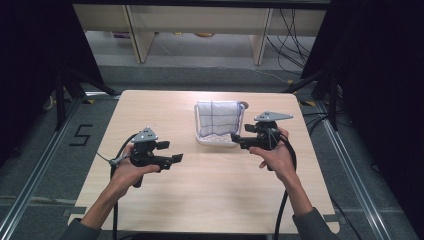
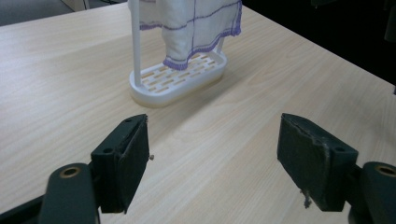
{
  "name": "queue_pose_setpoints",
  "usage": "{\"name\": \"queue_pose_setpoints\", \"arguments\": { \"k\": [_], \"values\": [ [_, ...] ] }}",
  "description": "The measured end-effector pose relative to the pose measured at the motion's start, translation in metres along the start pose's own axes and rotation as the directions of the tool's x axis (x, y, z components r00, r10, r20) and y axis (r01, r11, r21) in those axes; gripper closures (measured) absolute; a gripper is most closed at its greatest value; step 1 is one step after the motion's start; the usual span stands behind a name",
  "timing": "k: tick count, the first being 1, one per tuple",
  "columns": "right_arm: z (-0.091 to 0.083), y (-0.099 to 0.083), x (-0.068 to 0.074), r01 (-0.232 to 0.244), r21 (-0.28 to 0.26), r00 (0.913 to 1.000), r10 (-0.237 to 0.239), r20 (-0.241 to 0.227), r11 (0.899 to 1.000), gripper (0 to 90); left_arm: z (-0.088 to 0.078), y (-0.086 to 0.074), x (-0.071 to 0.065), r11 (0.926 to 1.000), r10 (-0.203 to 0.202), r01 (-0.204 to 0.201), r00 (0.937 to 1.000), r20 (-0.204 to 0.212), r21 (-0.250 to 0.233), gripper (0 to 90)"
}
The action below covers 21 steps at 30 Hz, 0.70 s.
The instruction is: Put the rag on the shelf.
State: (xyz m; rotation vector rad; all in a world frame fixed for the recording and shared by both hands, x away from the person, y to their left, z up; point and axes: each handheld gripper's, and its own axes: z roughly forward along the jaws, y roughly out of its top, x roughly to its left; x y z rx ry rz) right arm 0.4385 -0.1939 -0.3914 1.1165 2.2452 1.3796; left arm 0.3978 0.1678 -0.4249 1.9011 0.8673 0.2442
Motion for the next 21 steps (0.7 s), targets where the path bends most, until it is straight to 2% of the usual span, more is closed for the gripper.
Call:
{"name": "queue_pose_setpoints", "arguments": {
  "k": [1, 3, 6, 7, 10, 11, 12, 13, 14, 15, 16, 17, 18, 19, 21],
  "values": [
    [0.001, -0.001, -0.001, 0.028, -0.002, 0.9996, -0.028, 0.004, 1.0, 30.4, 0.0, -0.003, -0.001, 1.0, -0.001, 0.001, 1.0, -0.002, 0.005, 25.1],
    [0.001, -0.002, 0.002, -0.005, 0.029, 0.9999, 0.006, -0.01, 1.0, 29.8, 0.0, -0.006, 0.0, 1.0, -0.001, 0.001, 1.0, -0.003, 0.006, 25.0],
    [0.002, -0.004, 0.0, 0.042, 0.018, 0.9991, -0.042, 0.0, 0.999, 29.6, 0.001, -0.015, 0.0, 0.9997, -0.014, 0.014, 0.9999, -0.001, -0.021, 24.4],
    [0.002, -0.005, 0.002, 0.014, 0.026, 0.9999, -0.014, -0.006, 1.0, 29.6, 0.002, -0.018, 0.0, 0.9992, -0.02, 0.021, 0.9998, 0.005, -0.035, 24.2],
    [0.004, -0.007, 0.005, 0.003, 0.034, 1.0, -0.003, -0.009, 0.999, 29.4, 0.003, -0.029, -0.004, 0.9997, 0.004, -0.005, 0.9999, -0.012, -0.026, 23.3],
    [0.005, -0.008, 0.006, 0.024, 0.039, 0.9997, -0.024, -0.005, 0.999, 29.2, 0.003, -0.031, -0.005, 0.9997, 0.01, -0.011, 0.9998, -0.018, -0.02, 23.0],
    [0.005, -0.009, 0.009, 0.006, 0.047, 1.0, -0.006, -0.007, 0.999, 29.2, 0.003, -0.034, -0.006, 0.9997, 0.015, -0.015, 0.9998, -0.016, -0.02, 22.9],
    [0.007, -0.011, 0.008, 0.046, 0.041, 0.9989, -0.046, -0.009, 0.998, 29.0, 0.003, -0.037, -0.007, 0.9996, 0.018, -0.018, 0.9997, -0.018, -0.021, 22.5],
    [0.007, -0.013, 0.011, 0.02, 0.058, 0.9997, -0.019, -0.012, 0.998, 28.8, 0.003, -0.04, -0.008, 0.9995, 0.01, -0.011, 0.9998, -0.02, -0.029, 21.6],
    [0.008, -0.015, 0.012, 0.033, 0.064, 0.9994, -0.033, -0.008, 0.997, 28.6, 0.002, -0.043, -0.009, 0.9993, -0.006, 0.005, 0.9996, -0.029, -0.037, 20.3],
    [0.007, -0.017, 0.015, 0.036, 0.066, 0.9993, -0.037, 0.005, 0.997, 28.6, 0.001, -0.046, -0.01, 0.9984, -0.024, 0.024, 0.9996, -0.012, -0.052, 18.9],
    [0.007, -0.02, 0.016, 0.046, 0.068, 0.9989, -0.046, -0.004, 0.997, 28.5, 0.0, -0.048, -0.01, 0.9979, -0.035, 0.034, 0.9994, -0.006, -0.054, 18.2],
    [0.006, -0.022, 0.017, 0.057, 0.067, 0.9983, -0.057, 0.006, 0.996, 28.4, -0.001, -0.051, -0.011, 0.9979, -0.04, 0.04, 0.9992, 0.002, -0.051, 17.7],
    [0.006, -0.025, 0.021, 0.047, 0.073, 0.9989, -0.047, 0.005, 0.996, 28.3, -0.002, -0.053, -0.011, 0.9983, -0.032, 0.033, 0.9995, 0.007, -0.048, 17.2],
    [0.004, -0.03, 0.023, 0.05, 0.076, 0.9988, -0.049, -0.007, 0.996, 28.3, -0.004, -0.058, -0.012, 0.998, -0.029, 0.029, 0.9996, -0.003, -0.057, 16.7]
  ]
}}
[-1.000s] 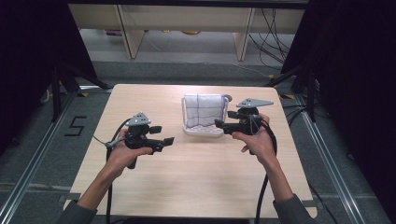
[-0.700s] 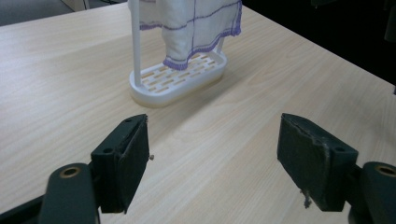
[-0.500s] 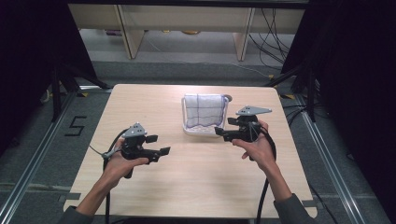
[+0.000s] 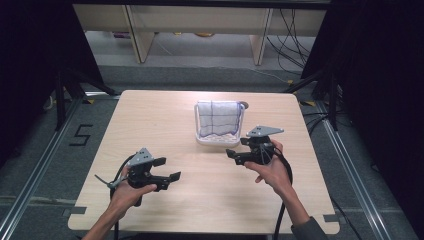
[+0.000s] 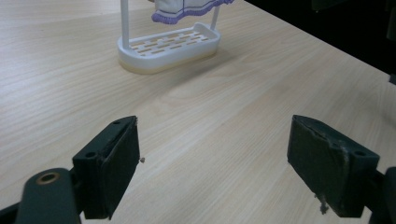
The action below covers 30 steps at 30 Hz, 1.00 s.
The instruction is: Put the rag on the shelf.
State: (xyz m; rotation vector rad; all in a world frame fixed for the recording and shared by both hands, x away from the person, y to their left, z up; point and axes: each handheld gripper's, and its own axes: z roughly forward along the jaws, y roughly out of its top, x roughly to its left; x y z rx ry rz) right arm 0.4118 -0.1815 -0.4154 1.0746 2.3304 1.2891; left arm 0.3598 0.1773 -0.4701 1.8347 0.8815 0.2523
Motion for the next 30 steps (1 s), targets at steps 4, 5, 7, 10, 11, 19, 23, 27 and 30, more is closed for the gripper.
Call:
{"name": "queue_pose_setpoints", "arguments": {
  "k": [4, 5, 7, 10, 11, 19, 23, 27, 30],
  "values": [
    [-0.001, -0.006, 0.007, 0.0, 0.009, 1.0, 0.0, 0.005, 1.0, 28.3, -0.003, -0.01, -0.002, 0.9999, -0.015, 0.015, 0.9999, -0.003, 0.008, 16.6],
    [0.0, -0.008, 0.008, 0.003, 0.006, 1.0, -0.003, -0.006, 1.0, 28.3, -0.003, -0.013, -0.002, 0.9998, -0.012, 0.012, 0.9999, -0.001, 0.015, 16.6],
    [0.0, -0.01, 0.01, 0.013, 0.021, 0.9999, -0.013, -0.004, 1.0, 28.3, -0.003, -0.016, -0.004, 0.9997, -0.008, 0.008, 0.9999, -0.009, 0.023, 16.6],
    [0.002, -0.014, 0.015, 0.011, 0.027, 0.9999, -0.011, -0.005, 1.0, 28.2, -0.003, -0.021, -0.006, 0.9994, -0.001, 0.001, 1.0, -0.008, 0.034, 16.6],
    [0.002, -0.016, 0.016, 0.012, 0.028, 0.9999, -0.012, -0.012, 1.0, 28.2, -0.003, -0.022, -0.007, 0.9993, 0.0, 0.001, 0.9999, -0.011, 0.039, 16.6],
    [0.001, -0.035, 0.026, 0.01, 0.046, 0.9996, -0.009, -0.025, 0.999, 28.2, 0.001, -0.032, -0.022, 0.9972, 0.034, -0.035, 0.9993, 0.018, 0.065, 16.8],
    [-0.001, -0.045, 0.03, 0.009, 0.052, 0.9996, -0.007, -0.026, 0.999, 28.2, 0.002, -0.036, -0.028, 0.9966, 0.047, -0.048, 0.9986, 0.025, 0.068, 16.7],
    [-0.003, -0.053, 0.032, 0.001, 0.051, 0.999, 0.001, -0.044, 0.999, 28.2, 0.001, -0.039, -0.034, 0.9943, 0.058, -0.06, 0.998, 0.026, 0.088, 16.6],
    [-0.006, -0.06, 0.034, 0.004, 0.06, 0.9992, -0.002, -0.041, 0.998, 28.1, 0.002, -0.041, -0.035, 0.9931, 0.059, -0.061, 0.9979, 0.029, 0.1, 16.6]
  ]
}}
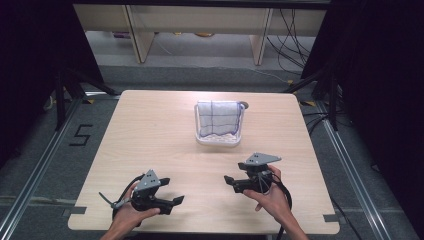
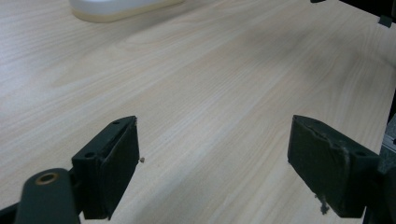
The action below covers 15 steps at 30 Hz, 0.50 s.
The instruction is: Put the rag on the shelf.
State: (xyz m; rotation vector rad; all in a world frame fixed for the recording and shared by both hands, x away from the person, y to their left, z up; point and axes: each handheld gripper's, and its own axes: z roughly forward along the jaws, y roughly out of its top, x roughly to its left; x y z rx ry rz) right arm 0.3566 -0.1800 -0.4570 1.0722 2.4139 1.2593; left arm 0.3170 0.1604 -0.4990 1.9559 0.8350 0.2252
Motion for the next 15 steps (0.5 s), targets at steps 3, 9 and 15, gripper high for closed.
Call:
{"name": "queue_pose_setpoints", "arguments": {
  "k": [3, 9, 15],
  "values": [
    [-0.002, -0.006, 0.003, -0.027, 0.004, 0.9996, 0.027, -0.004, 1.0, 26.7, 0.002, -0.003, -0.003, 0.9998, 0.015, -0.015, 0.9999, 0.009, 0.014, 16.6],
    [-0.003, -0.022, 0.006, -0.01, 0.037, 0.9999, 0.01, -0.004, 0.999, 22.3, 0.005, -0.01, -0.009, 0.9983, 0.035, -0.036, 0.9992, 0.017, 0.046, 16.6],
    [-0.003, -0.038, 0.012, -0.01, 0.088, 0.9997, 0.012, -0.02, 0.996, 19.9, 0.004, -0.014, -0.014, 0.9961, 0.047, -0.049, 0.9984, 0.031, 0.073, 16.6]
  ]
}}
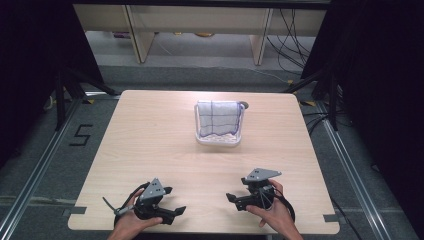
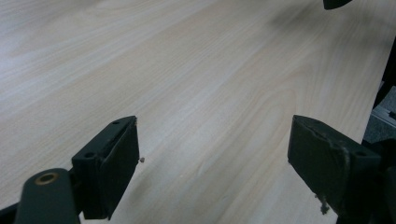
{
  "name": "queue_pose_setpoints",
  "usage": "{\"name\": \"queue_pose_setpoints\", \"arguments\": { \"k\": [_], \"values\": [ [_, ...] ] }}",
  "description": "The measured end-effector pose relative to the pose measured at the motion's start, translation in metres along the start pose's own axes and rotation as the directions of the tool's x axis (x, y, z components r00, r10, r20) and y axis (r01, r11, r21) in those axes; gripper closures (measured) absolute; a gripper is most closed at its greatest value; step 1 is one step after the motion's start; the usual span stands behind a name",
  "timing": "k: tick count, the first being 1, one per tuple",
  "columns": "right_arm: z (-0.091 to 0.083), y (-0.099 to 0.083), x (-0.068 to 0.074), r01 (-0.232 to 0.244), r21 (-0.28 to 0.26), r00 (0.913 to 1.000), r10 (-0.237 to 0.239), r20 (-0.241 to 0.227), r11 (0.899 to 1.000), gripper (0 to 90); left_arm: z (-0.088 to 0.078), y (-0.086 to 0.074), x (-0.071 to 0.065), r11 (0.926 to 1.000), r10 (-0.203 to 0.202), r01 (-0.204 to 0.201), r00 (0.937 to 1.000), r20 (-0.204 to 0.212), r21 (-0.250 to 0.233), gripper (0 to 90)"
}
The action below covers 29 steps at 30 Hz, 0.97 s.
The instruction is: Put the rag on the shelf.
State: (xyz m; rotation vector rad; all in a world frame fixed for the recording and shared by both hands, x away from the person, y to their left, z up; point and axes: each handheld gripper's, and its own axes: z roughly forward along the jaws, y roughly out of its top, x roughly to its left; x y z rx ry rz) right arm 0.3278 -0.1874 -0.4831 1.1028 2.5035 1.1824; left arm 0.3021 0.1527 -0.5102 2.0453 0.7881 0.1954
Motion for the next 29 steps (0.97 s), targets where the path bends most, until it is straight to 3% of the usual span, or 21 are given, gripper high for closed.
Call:
{"name": "queue_pose_setpoints", "arguments": {
  "k": [4, 6, 8, 9, 10, 15, 19, 21, 24, 25, 29],
  "values": [
    [-0.001, -0.008, 0.005, 0.032, 0.01, 0.9995, -0.031, -0.01, 0.999, 18.9, 0.001, -0.004, -0.007, 0.9999, 0.007, -0.007, 1.0, -0.002, 0.012, 16.6],
    [-0.003, -0.011, 0.008, 0.024, 0.02, 0.9997, -0.024, -0.002, 1.0, 18.8, 0.0, -0.004, -0.009, 0.9981, 0.037, -0.037, 0.9993, 0.005, 0.049, 16.6],
    [-0.003, -0.015, 0.011, 0.019, 0.033, 0.9998, -0.019, 0.005, 0.999, 18.8, 0.001, -0.006, -0.012, 0.9988, 0.027, -0.028, 0.9996, 0.006, 0.039, 16.6],
    [-0.002, -0.017, 0.012, 0.025, 0.033, 0.9996, -0.026, 0.008, 0.999, 18.8, 0.0, -0.005, -0.012, 0.9964, 0.054, -0.055, 0.9984, 0.015, 0.065, 16.6],
    [-0.002, -0.019, 0.014, 0.026, 0.026, 0.9996, -0.026, 0.01, 0.999, 18.7, 0.0, -0.006, -0.013, 0.9974, 0.037, -0.038, 0.9991, 0.022, 0.06, 16.6],
    [-0.004, -0.024, 0.016, 0.038, 0.058, 0.9992, -0.039, 0.011, 0.998, 18.4, 0.001, -0.007, -0.014, 0.9927, 0.078, -0.079, 0.9969, 0.015, 0.092, 16.7],
    [-0.002, -0.026, 0.018, 0.038, 0.058, 0.9992, -0.039, 0.008, 0.998, 18.4, 0.003, -0.008, -0.016, 0.9962, 0.049, -0.051, 0.9986, 0.017, 0.071, 16.7],
    [-0.002, -0.026, 0.019, 0.04, 0.06, 0.9992, -0.041, 0.005, 0.997, 18.4, 0.002, -0.007, -0.014, 0.9937, 0.067, -0.068, 0.9977, 0.014, 0.09, 16.8],
    [-0.001, -0.027, 0.019, 0.04, 0.074, 0.9992, -0.04, -0.006, 0.996, 18.4, 0.003, -0.009, -0.013, 0.9916, 0.057, -0.057, 0.9983, 0.008, 0.116, 16.8],
    [-0.001, -0.027, 0.019, 0.031, 0.077, 0.9995, -0.031, -0.003, 0.997, 18.3, 0.002, -0.008, -0.011, 0.9875, 0.089, -0.089, 0.996, -0.001, 0.13, 16.8],
    [-0.001, -0.027, 0.02, 0.035, 0.087, 0.9994, -0.034, -0.007, 0.996, 18.3, 0.002, -0.008, -0.011, 0.9887, 0.08, -0.079, 0.9968, 0.002, 0.128, 17.0]
  ]
}}
